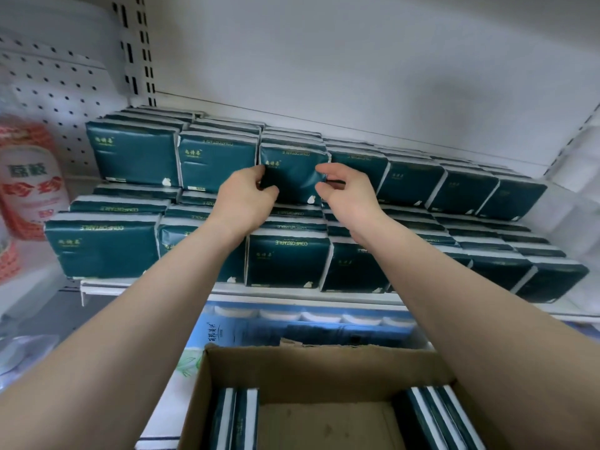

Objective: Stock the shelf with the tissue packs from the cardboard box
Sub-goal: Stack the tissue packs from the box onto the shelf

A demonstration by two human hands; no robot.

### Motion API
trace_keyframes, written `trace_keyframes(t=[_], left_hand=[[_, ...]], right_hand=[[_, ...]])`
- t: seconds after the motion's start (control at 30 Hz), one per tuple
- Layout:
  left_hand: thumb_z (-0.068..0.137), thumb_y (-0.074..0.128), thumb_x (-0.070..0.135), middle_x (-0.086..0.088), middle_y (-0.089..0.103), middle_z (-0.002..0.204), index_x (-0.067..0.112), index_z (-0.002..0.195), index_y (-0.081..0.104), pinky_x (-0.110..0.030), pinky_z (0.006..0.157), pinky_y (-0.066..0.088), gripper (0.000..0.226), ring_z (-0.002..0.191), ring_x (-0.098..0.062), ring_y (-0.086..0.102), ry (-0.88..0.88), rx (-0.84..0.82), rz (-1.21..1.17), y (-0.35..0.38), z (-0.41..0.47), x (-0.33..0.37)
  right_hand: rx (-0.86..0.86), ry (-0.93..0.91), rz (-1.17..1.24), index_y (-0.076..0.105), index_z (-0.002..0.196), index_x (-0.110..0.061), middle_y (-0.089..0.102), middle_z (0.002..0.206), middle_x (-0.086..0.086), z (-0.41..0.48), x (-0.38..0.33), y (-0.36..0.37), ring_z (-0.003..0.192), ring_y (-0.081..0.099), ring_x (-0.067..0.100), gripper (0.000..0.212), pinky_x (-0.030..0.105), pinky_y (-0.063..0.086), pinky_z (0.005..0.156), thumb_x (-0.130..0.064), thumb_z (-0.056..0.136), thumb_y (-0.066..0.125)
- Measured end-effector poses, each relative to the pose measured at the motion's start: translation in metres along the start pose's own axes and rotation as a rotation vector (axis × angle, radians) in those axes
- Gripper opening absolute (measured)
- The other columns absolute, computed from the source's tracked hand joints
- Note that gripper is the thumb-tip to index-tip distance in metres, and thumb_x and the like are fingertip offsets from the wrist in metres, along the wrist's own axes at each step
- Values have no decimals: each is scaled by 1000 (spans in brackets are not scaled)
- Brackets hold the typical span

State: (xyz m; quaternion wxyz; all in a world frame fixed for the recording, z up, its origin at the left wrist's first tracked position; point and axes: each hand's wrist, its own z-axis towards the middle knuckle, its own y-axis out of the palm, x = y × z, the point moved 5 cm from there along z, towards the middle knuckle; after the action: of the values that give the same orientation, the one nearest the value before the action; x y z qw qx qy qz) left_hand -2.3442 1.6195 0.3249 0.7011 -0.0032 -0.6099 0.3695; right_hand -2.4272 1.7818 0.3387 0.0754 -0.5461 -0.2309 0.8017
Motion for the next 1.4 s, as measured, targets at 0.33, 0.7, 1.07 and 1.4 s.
trace_keyframes(t=[0.33, 0.7, 1.07, 1.4], left_hand=[[90, 54, 15, -7, 67, 120, 15, 128, 61, -41, 102, 47, 38, 114, -25, 60, 21, 43, -7, -20, -29, 6], [92, 59, 5, 2, 66, 113, 15, 123, 63, -24, 102, 45, 32, 108, -10, 63, 120, -66, -144, -33, -103, 19], [94, 56, 10, -3, 61, 130, 16, 132, 56, -22, 102, 37, 39, 118, -15, 57, -100, -336, 23, 35, -190, -88], [99, 46, 11, -11, 48, 144, 12, 147, 38, -35, 106, 41, 49, 127, -30, 50, -315, -597, 211, 83, -220, -165]], right_hand=[[-20, -16, -23, 64, 127, -27, 57, 127, -1, -30, -13, -15, 111, 56, 11, 33, 6, 42, 66, -14, 96, 58], [17, -40, 69, 67, 118, -22, 64, 103, -11, -111, -20, -18, 97, 59, 0, 28, 10, 44, 83, -7, 95, 61], [-63, 273, 139, 65, 113, -23, 66, 106, -8, -228, 87, 44, 99, 61, 7, 25, 18, 49, 88, -8, 92, 66], [-186, 702, 163, 59, 123, -15, 63, 118, 11, -304, 173, 95, 101, 61, 16, 35, 14, 48, 80, -7, 90, 68]])
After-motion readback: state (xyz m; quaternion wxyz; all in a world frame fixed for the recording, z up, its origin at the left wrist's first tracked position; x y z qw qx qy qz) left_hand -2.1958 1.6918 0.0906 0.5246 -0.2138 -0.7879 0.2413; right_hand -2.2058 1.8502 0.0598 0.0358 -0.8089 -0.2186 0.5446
